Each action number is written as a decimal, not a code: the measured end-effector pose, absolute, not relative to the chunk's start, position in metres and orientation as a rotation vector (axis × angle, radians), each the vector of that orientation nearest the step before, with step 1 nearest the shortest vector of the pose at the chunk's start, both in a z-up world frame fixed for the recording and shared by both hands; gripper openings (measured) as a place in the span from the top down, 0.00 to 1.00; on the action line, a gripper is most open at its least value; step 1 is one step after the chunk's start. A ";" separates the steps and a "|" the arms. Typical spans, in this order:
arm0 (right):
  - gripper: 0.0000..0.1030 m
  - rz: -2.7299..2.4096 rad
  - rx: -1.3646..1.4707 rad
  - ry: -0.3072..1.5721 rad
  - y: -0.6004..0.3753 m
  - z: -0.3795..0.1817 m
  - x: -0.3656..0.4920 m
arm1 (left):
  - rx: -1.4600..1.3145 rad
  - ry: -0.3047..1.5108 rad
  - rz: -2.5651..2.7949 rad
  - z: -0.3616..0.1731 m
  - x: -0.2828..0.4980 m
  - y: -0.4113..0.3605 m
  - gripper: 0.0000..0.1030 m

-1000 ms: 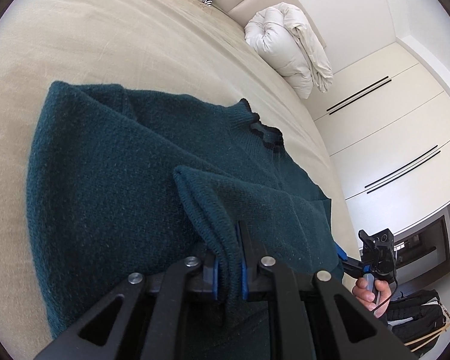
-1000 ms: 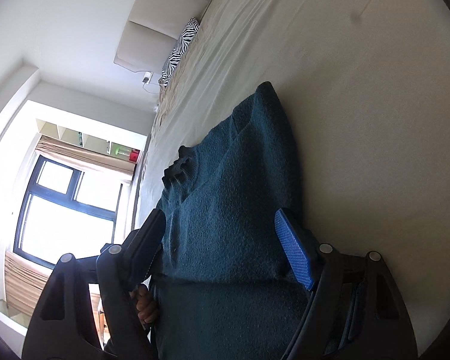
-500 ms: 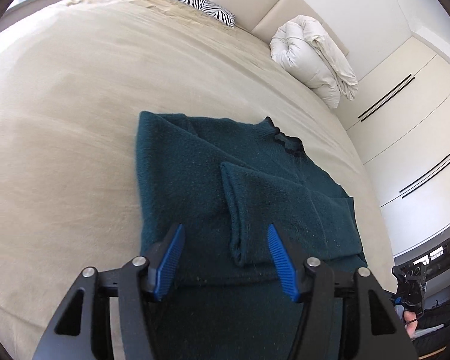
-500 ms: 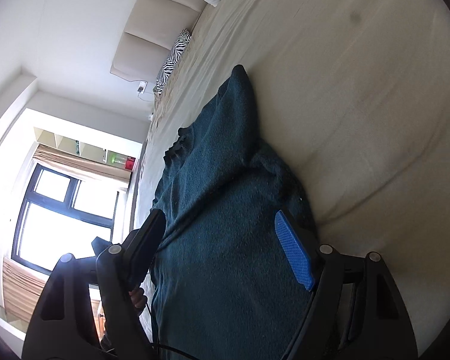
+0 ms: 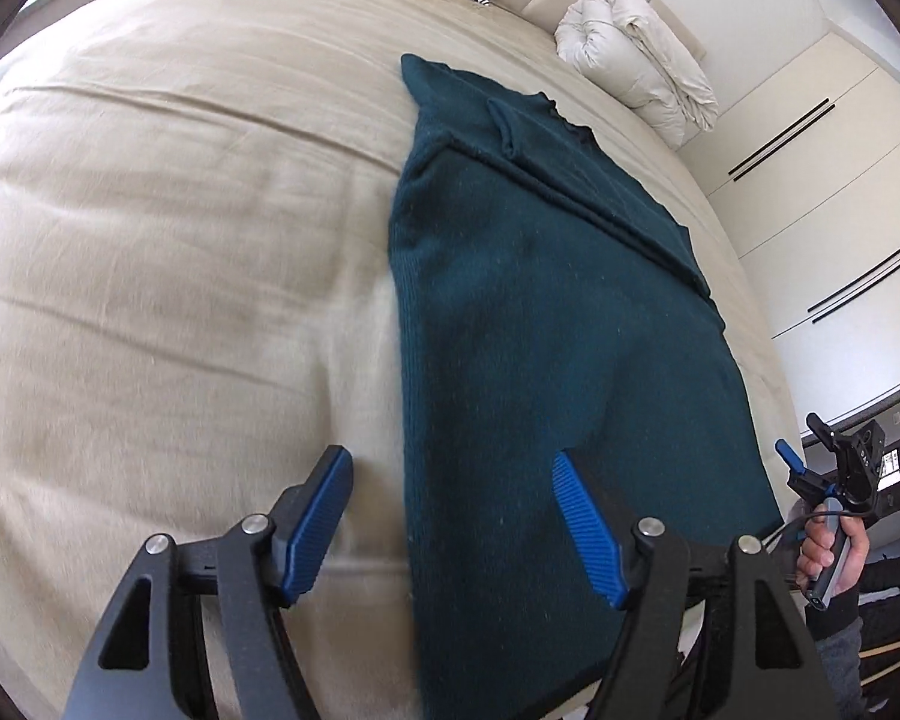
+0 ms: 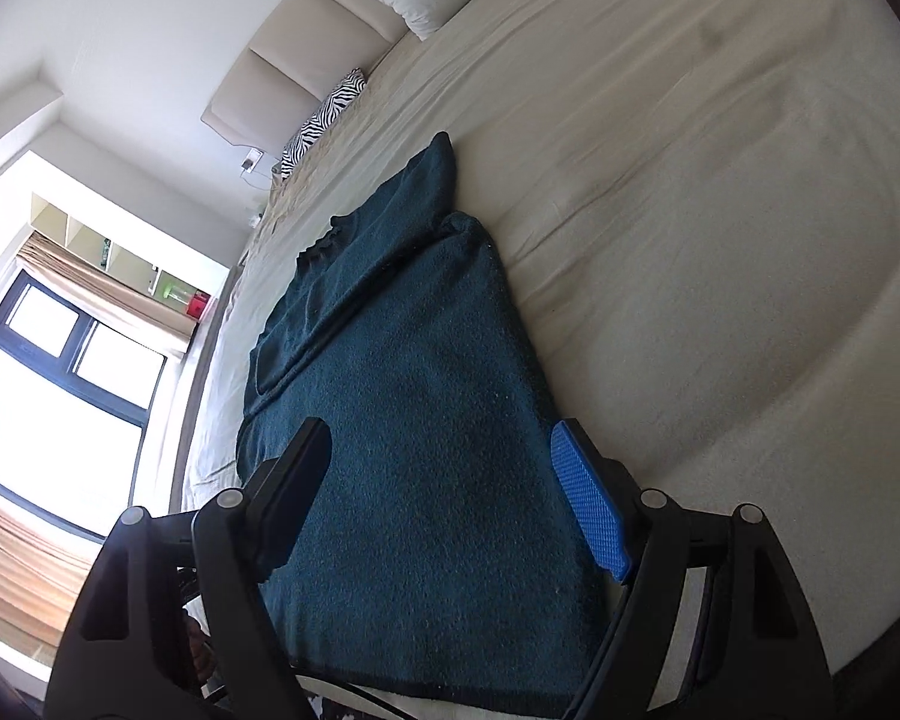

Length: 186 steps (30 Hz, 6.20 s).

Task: Fold small clothes

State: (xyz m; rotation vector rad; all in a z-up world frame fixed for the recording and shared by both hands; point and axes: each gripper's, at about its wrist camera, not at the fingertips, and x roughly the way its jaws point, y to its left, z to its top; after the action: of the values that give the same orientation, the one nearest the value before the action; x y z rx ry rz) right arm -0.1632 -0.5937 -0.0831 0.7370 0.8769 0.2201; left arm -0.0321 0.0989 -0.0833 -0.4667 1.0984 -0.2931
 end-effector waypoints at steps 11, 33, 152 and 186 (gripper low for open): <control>0.26 0.156 0.697 1.016 -0.600 -0.108 -0.215 | -0.464 1.143 -0.338 -0.088 -0.073 0.083 0.31; 0.38 0.191 0.787 1.099 -0.601 -0.108 -0.233 | -0.617 1.228 -0.401 -0.102 -0.078 0.092 0.47; 0.32 -0.028 0.779 0.828 -0.577 -0.105 0.178 | -1.143 0.912 -0.331 -0.110 0.281 0.177 0.54; 0.54 0.146 0.673 0.856 -0.518 -0.124 0.050 | -0.673 0.925 -0.319 -0.095 0.202 0.110 0.64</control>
State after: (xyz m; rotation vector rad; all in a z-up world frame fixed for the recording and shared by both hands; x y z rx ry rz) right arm 0.0505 -0.5180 -0.1241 0.6735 0.8557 0.1463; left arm 0.2022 0.1104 -0.0953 -0.6726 0.9253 -0.3195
